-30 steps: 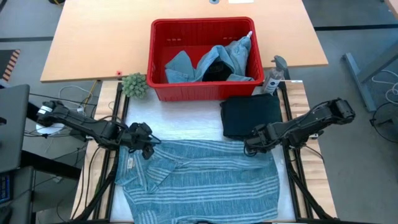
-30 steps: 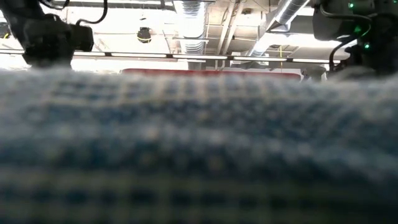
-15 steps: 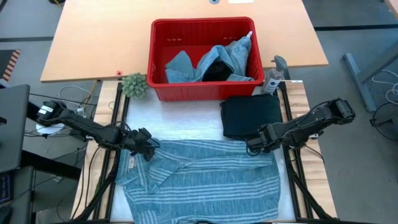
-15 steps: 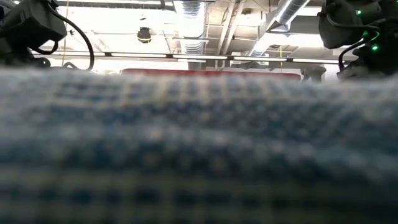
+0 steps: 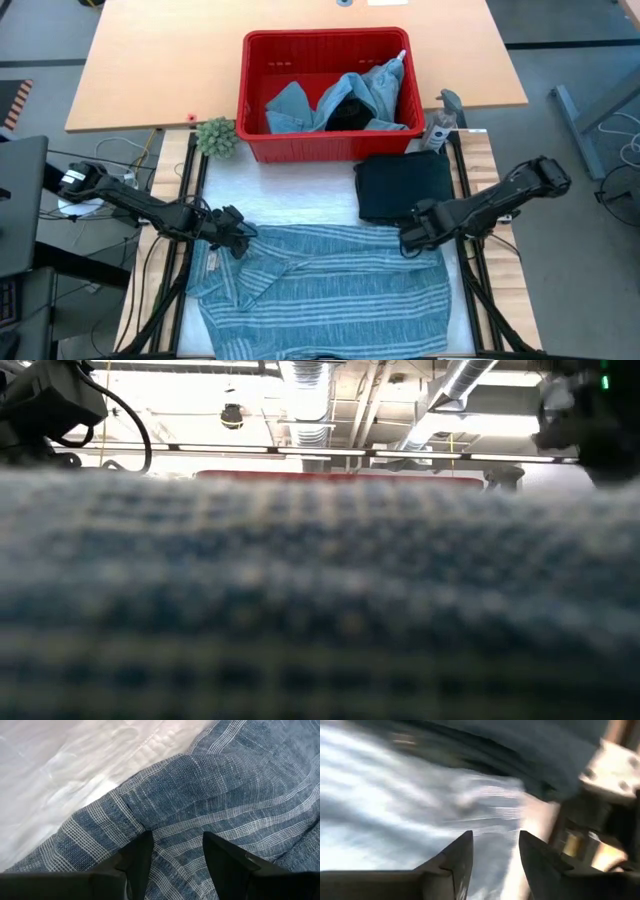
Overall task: Fold Laundry from Bin
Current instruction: Fold the blue polo shirt
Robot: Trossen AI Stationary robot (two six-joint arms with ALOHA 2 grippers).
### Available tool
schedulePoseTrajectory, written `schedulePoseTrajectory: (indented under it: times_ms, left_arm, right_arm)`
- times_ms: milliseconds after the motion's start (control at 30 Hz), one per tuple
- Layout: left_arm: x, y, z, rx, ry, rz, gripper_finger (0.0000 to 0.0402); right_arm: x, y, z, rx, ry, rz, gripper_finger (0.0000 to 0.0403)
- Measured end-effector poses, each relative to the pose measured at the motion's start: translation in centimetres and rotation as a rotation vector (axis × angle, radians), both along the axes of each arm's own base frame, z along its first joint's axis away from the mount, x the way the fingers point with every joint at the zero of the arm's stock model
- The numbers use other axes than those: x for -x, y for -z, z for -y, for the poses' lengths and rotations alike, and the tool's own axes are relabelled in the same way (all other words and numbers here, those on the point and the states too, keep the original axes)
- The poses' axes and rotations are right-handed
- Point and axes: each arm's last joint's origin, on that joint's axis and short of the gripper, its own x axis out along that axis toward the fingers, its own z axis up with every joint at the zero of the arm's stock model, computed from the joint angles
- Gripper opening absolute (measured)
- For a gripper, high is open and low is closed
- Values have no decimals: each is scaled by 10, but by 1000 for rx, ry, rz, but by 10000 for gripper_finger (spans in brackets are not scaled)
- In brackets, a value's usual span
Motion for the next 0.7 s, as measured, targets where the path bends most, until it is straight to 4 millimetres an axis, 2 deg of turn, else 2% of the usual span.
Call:
schedulePoseTrajectory:
  times_ms: [67, 133, 200, 300, 533, 700]
  left_arm:
    - [0, 0, 0, 6, -11, 1, 171]
    - [0, 0, 0, 11, -20, 2, 171]
    - [0, 0, 0, 13, -24, 2, 171]
    - [0, 0, 0, 10, -14, 0, 171]
    - [0, 0, 0, 7, 0, -4, 171]
    - [0, 1, 0, 6, 5, -6, 171]
  right_arm:
    - [-9, -13, -8, 19, -137, 105, 188]
    - [-16, -20, -17, 26, -355, 180, 189]
    - [-19, -20, -25, 21, -597, 192, 189]
    - [-16, -13, -28, 25, -777, 150, 189]
    - [-7, 11, -27, -42, -842, 63, 189]
    - [-7, 30, -29, -161, -831, 109, 189]
